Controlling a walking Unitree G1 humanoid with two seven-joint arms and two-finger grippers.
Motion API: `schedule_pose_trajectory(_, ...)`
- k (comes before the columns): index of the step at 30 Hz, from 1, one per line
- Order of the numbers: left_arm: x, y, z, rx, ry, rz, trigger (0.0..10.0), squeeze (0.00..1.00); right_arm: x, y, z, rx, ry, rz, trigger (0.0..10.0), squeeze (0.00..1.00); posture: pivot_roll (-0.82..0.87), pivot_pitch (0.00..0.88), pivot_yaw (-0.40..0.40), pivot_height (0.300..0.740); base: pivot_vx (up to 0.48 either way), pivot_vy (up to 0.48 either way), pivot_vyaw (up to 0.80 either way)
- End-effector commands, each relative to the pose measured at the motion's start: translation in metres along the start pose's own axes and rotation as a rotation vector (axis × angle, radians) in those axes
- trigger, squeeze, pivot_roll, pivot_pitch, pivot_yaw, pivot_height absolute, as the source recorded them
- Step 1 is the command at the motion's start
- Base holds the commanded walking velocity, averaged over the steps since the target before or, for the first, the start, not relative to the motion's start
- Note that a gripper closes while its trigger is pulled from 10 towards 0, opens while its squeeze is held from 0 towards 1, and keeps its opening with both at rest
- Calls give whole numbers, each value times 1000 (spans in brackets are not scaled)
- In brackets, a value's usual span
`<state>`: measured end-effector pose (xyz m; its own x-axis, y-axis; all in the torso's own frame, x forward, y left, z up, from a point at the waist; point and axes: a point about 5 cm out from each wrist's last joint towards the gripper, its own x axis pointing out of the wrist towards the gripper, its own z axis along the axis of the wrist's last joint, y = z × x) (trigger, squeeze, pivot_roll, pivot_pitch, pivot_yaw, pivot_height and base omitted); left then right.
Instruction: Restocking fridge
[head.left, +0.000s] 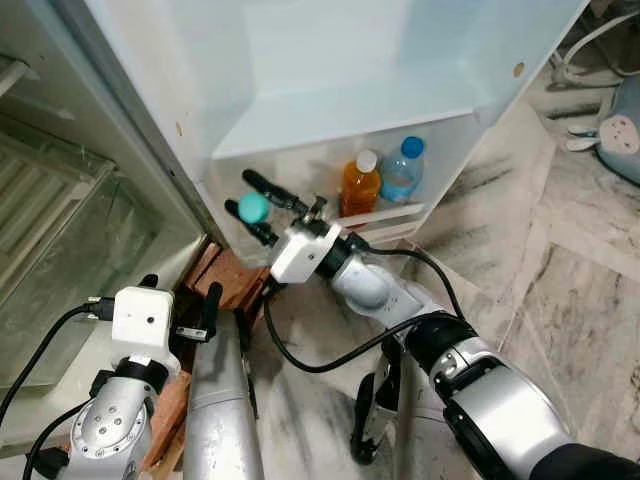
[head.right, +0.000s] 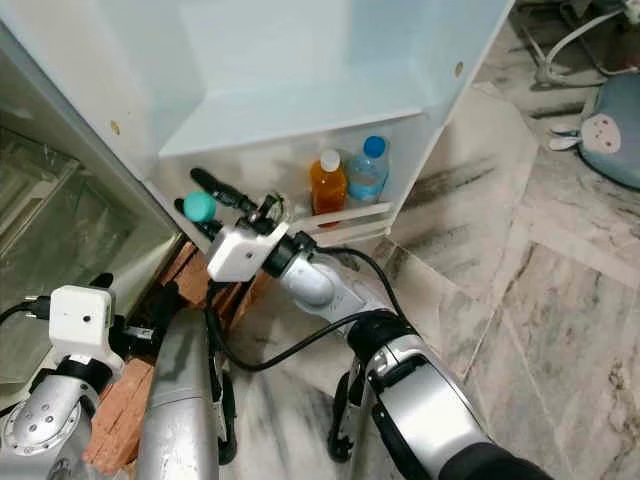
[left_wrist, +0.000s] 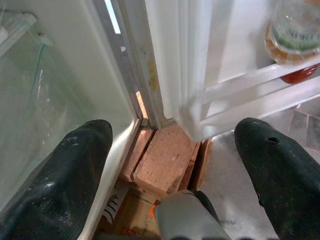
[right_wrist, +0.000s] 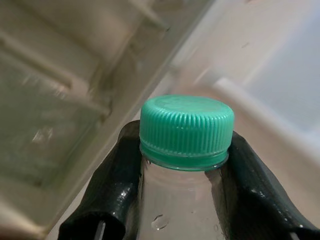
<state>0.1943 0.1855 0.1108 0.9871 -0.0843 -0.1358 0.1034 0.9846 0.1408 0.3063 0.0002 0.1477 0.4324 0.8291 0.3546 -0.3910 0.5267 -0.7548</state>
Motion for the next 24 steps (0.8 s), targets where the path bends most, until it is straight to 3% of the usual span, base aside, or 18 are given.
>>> schedule_pose_trajectory(1, -4, -2, -1, 17, 16, -9, 10000, 0, 1, 4, 1, -49, -22, 25, 10000, 0, 350, 344, -12, 552, 0, 0, 0)
schedule_pose_trajectory(5, -5, -1, 0, 22, 17, -10, 10000, 0, -1, 4, -5, -152, 2, 25, 10000, 0, 352, 345, -9, 552, 0, 0, 0)
schedule_pose_trajectory(10, -5, -1, 0, 25, 16, -15, 10000, 0, -6, -3, -21, -130, 137, -23, 10000, 0, 357, 343, -7, 552, 0, 0, 0)
schedule_pose_trajectory(12, -4, -1, 0, 26, 14, -18, 10000, 0, -11, -4, -28, -180, 177, -44, 10000, 0, 358, 343, -5, 552, 0, 0, 0)
schedule_pose_trajectory(19, -4, -3, 0, 27, 14, -26, 10000, 0, -17, -2, -32, -176, 205, -60, 10000, 0, 357, 340, -5, 552, 0, 0, 0)
schedule_pose_trajectory(24, -3, -5, 0, 27, 13, -33, 10000, 0, -26, 5, -42, 52, 357, -150, 10000, 0, 360, 342, -6, 552, 0, 0, 0)
